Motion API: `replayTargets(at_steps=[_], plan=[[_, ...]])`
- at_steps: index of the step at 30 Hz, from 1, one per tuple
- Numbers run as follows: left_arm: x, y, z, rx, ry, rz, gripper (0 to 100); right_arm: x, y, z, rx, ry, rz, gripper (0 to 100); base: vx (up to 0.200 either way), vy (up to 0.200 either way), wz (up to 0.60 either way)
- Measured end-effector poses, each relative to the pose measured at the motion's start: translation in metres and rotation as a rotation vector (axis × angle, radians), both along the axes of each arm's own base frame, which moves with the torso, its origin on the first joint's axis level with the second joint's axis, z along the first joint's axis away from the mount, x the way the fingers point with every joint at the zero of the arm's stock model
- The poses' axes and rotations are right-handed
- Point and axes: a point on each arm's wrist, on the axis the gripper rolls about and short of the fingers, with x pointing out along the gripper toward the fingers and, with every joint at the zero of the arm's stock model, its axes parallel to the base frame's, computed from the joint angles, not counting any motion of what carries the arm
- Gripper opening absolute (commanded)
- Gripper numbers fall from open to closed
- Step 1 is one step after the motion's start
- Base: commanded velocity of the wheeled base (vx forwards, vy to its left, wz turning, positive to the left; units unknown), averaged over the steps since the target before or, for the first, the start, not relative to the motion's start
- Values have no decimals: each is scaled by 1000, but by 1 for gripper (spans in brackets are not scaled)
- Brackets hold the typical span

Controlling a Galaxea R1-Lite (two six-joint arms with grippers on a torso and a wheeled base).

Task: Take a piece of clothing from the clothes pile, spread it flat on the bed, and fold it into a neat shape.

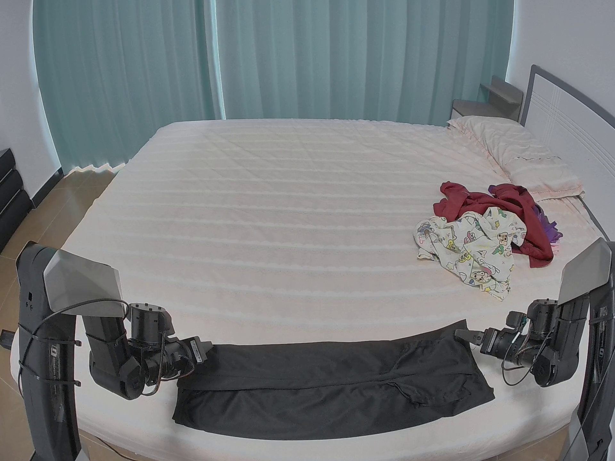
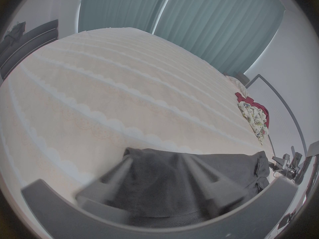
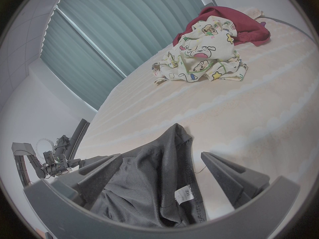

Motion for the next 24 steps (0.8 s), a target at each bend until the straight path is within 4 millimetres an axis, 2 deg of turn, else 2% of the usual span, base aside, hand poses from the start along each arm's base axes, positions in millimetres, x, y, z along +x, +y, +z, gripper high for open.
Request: replayTargets(at_steps=[12,18,24], plan=[[6,23,0,-59,5,139,0,8,0,0,41,1,-37,100,0,0,0],[6,28,0,-60,3,154,0,18,-1,-5,66,63,-104,100,0,0,0],[6,28,0,-60,1,152,0,31,11,-4,107,77,-130,100,0,0,0]])
